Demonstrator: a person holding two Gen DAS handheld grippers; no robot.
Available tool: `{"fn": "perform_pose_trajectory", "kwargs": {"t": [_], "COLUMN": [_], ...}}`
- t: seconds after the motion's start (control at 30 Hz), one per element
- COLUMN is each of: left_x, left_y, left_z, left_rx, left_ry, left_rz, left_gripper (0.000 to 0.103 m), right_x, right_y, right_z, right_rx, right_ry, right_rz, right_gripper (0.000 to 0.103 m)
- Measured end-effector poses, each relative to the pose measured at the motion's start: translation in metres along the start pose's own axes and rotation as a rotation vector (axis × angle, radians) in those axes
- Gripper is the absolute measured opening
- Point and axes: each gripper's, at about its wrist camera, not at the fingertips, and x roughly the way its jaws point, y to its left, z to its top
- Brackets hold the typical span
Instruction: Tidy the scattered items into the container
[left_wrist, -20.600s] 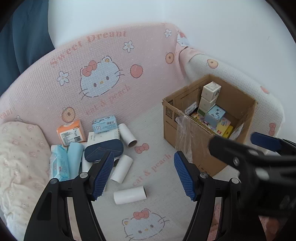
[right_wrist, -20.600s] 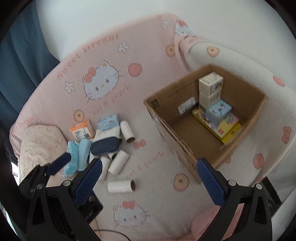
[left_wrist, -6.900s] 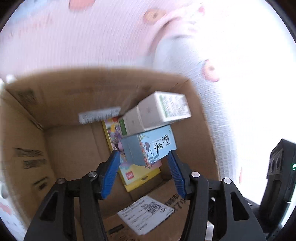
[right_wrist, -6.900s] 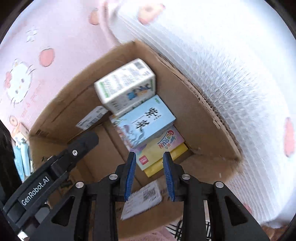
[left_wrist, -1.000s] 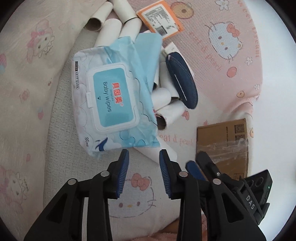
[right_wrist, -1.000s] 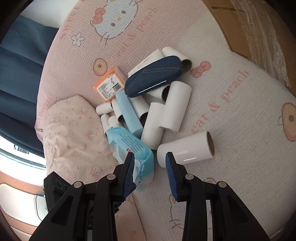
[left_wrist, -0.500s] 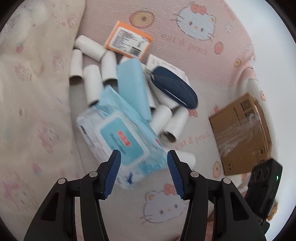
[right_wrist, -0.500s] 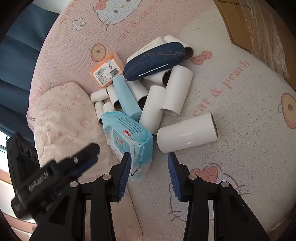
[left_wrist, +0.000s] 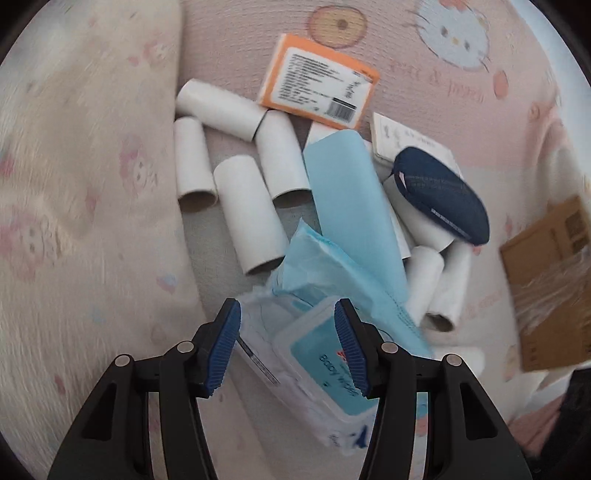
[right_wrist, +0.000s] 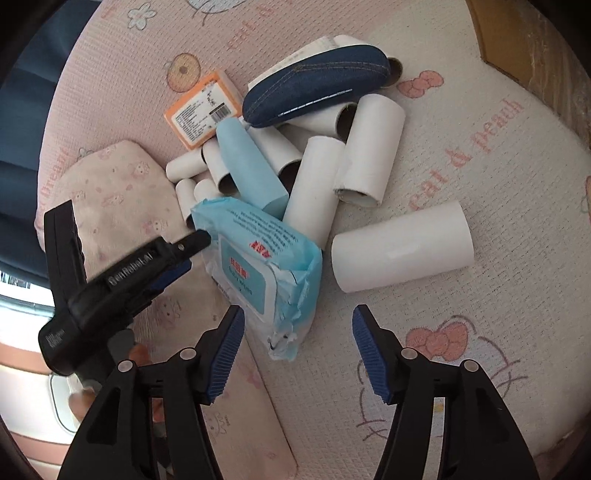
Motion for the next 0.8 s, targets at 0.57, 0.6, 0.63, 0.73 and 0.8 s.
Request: {"fn": "perform_pose_trajectory", "kwargs": {"t": [0.57,0.6,0.63,0.73,0.8], "left_x": [0.018,0.020,0.021,0.023,0.029], "left_y": [0.012,0.011,0.009,0.007,0.004], "left_z": [0.022,0.022,0.022,0.020,0.016], "left_rx": [0.021,0.040,0.057,0.082,0.102], "left_ry": [0.095,0.108,0.114,0.118,0.153], "left_rz": [-0.105,-0.106,-0.105,-0.118,-0.147], "left_gripper": [0.057,0.057,0.058,0.059,0.064], "right_x": [0.034,0.035,0.038,0.046,0.050], "right_y": [0.020,0.022,0.020,0.009,0.004], "right_z": [-0.004,-0.003,-0.001,0.006,0.009], "right_rx": [-0.124,-0.137,-0.128,-0.057,-0.049], "right_ry": [0.019,0.010,0.010,0.025,0.032], "right_rz": [-0.100,-0.138,-0.167,-0.155,-0.163], "right_gripper": [0.035,0.027,0.027,0.026,0.025]}}
